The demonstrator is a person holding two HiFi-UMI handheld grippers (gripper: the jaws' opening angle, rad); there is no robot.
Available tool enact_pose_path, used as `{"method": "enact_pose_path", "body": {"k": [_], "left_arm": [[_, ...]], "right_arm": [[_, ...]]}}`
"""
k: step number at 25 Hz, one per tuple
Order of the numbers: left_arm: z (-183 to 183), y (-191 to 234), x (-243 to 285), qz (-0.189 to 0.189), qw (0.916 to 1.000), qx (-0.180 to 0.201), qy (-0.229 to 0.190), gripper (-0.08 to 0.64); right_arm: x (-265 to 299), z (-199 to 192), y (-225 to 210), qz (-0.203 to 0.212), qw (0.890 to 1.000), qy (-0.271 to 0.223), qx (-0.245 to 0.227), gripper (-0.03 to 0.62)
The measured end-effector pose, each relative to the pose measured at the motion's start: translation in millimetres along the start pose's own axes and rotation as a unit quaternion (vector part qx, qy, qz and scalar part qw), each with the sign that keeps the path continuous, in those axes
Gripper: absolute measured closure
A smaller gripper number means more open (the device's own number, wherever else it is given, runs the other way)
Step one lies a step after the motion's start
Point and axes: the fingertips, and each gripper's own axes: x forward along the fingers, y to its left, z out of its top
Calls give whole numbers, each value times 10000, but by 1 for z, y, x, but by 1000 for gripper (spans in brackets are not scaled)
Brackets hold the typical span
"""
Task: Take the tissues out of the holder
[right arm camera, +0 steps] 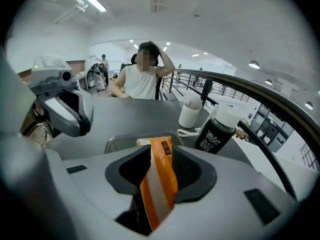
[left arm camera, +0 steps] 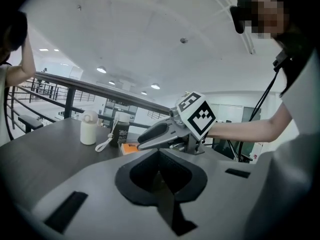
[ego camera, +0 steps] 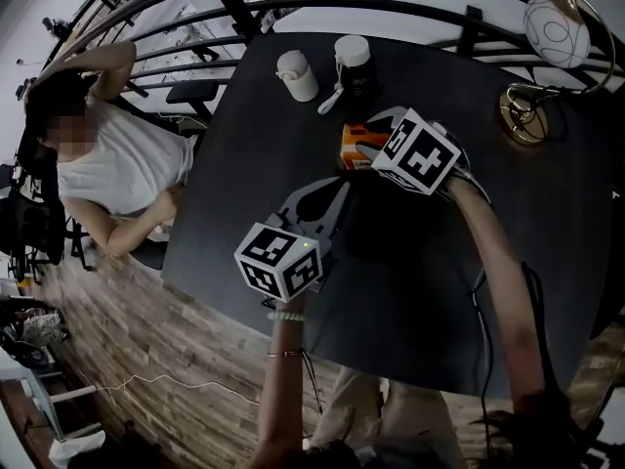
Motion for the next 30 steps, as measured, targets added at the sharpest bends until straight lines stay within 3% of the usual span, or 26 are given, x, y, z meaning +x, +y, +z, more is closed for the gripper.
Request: {"method": "enact_pose_path", "body": {"k": [4, 9, 15, 23, 30], "left_arm": [[-2, 4, -1, 54, 10000, -38, -10, 552], [-2, 8, -1, 130, 9999, -67, -60, 552], [-3, 6, -3, 163, 9998, -88, -103, 552], [6, -10, -10, 107, 9998, -12, -174, 552], [23, -5, -27, 217, 9992, 110, -329, 552]], "right_arm": [[17, -9, -1, 121, 9988, 484, 3, 476], [26, -15, 4, 422, 9967, 679, 126, 483], [25, -14, 6, 272, 9954, 898, 194, 532], [20, -14, 13, 266, 9981, 529, 141, 578], [-6, -4, 0, -24, 9983, -120, 571, 580]]}}
